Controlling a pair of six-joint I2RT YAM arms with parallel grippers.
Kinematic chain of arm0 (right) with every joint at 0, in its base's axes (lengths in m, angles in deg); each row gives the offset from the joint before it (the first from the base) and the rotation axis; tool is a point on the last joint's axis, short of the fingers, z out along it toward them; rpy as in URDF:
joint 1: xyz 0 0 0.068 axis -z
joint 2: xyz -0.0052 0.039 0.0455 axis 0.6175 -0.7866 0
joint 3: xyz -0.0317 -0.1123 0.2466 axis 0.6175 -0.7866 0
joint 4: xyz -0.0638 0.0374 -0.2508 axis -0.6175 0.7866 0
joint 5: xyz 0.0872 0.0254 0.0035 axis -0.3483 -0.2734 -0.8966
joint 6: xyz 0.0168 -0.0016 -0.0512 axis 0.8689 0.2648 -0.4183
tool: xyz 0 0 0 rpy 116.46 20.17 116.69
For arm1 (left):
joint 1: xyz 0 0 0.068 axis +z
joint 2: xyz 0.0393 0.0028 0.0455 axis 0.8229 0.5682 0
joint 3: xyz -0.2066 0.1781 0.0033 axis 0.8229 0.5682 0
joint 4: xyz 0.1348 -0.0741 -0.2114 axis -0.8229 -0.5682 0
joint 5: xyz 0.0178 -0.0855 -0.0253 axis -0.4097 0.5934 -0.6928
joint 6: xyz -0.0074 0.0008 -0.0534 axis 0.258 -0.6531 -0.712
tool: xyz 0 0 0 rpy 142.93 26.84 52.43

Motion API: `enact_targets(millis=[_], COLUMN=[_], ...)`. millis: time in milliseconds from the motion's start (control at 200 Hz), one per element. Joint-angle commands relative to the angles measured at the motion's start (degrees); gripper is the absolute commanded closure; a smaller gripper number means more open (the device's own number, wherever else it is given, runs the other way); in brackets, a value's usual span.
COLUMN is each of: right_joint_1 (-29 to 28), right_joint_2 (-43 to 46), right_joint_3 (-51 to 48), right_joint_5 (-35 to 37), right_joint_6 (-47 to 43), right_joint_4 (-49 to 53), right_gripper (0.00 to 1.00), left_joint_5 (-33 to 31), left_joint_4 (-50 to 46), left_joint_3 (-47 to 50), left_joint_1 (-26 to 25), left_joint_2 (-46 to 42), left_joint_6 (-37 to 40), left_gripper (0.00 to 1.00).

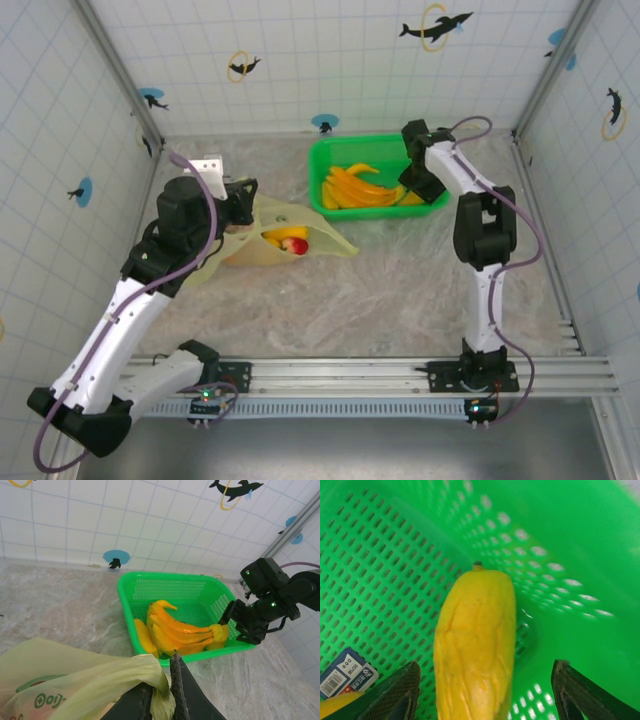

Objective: Place the fake fruits into the plastic bag and tie a complex knot

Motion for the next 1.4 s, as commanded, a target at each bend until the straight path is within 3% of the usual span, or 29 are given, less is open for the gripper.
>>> enact_targets(millis=[0, 155, 435, 581, 701, 941, 1036, 1196, 1291, 1396], right_joint_1=[0.2, 1.0, 1.6, 2.1, 2.1, -0.6, -3.7, -12.3, -18.9, -28.0], right_joint_2=[-4.8, -6.9, -3.8, 1.5, 5.8, 19.3, 28.5, 45.7, 48.2, 49.1], right_joint_3=[1.8, 1.0, 0.9, 1.3, 1.7, -4.3, -14.8, -39.9, -44.3, -48.3], right_joint_5=[-1.8, -4.0, -2.7, -2.0, 2.9, 12.2, 8.5, -14.5, -23.7, -28.1], right_joint_6=[2.4, 4.0, 3.6, 2.9, 1.0, -11.8, -20.0, -32.2, -35.5, -44.5], right_joint_4=[1.2, -1.1, -3.3, -3.6, -3.9, -14.0, -25.8, -56.4, -60.1, -61.8], right_gripper=[0.29, 0.36, 0.57, 0.58, 0.58, 0.6, 0.63, 0.62, 0.62, 0.62], left_joint_5=[-0.7, -1.2, -2.0, -1.9, -1.8, -1.6, -1.6, -1.7, -1.8, -2.2], left_joint_4=[1.0, 0.3, -0.3, -0.2, -0.4, -1.0, -1.2, -1.6, -1.9, -2.7], left_joint_3=[0.4, -0.3, -0.9, -1.0, -1.4, -2.4, -2.6, -2.5, -2.5, -3.1], left_joint_1=[-0.5, -0.6, -0.7, -0.6, -0.6, -0.6, -0.7, -0.6, -0.7, -0.6], left_joint_2=[-0.6, -0.7, -0.7, -0.4, -0.2, 0.0, 0.0, -0.4, -0.6, -0.6], left_joint_6=[1.2, 1.3, 1.4, 1.4, 1.4, 1.3, 1.2, 0.7, 0.5, 0.7], left_gripper=[0.86, 0.86, 0.86, 0.86, 0.86, 0.85, 0.86, 0.85, 0.86, 0.86])
